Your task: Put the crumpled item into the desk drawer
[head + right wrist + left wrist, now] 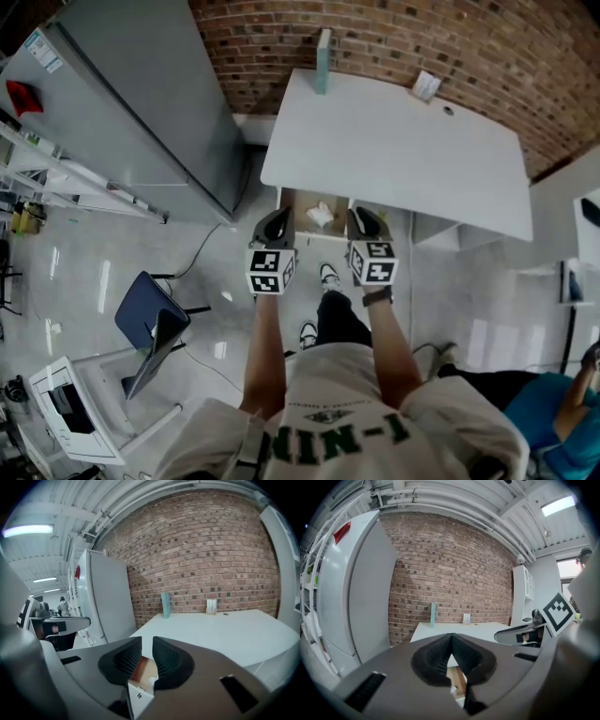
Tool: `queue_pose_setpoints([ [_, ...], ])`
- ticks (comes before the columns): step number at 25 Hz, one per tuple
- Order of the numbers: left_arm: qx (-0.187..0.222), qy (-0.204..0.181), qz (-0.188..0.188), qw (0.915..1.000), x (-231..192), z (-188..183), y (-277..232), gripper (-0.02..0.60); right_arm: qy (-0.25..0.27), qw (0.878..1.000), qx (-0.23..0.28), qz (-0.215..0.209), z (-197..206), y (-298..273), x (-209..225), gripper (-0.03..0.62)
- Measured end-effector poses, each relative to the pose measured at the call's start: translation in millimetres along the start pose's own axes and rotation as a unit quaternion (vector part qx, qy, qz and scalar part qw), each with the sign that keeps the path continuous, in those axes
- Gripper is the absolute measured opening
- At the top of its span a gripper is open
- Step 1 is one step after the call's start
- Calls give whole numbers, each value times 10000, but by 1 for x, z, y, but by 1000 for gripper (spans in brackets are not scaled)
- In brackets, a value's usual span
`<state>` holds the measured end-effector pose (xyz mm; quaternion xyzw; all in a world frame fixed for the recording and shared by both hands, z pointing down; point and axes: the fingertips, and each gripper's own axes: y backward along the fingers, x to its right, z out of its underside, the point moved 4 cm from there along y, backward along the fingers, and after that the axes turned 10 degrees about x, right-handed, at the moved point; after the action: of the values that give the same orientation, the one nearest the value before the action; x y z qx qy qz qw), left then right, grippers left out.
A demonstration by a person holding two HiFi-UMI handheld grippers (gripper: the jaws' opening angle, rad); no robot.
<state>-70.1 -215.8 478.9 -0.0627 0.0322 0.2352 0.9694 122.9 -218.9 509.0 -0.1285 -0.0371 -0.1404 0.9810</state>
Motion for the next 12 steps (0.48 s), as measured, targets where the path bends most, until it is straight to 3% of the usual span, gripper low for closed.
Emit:
queue_pose_setpoints([
  [12, 862, -436, 118, 9952, 13, -68, 24, -2, 374, 9903, 1315, 252, -87, 43, -16, 12],
])
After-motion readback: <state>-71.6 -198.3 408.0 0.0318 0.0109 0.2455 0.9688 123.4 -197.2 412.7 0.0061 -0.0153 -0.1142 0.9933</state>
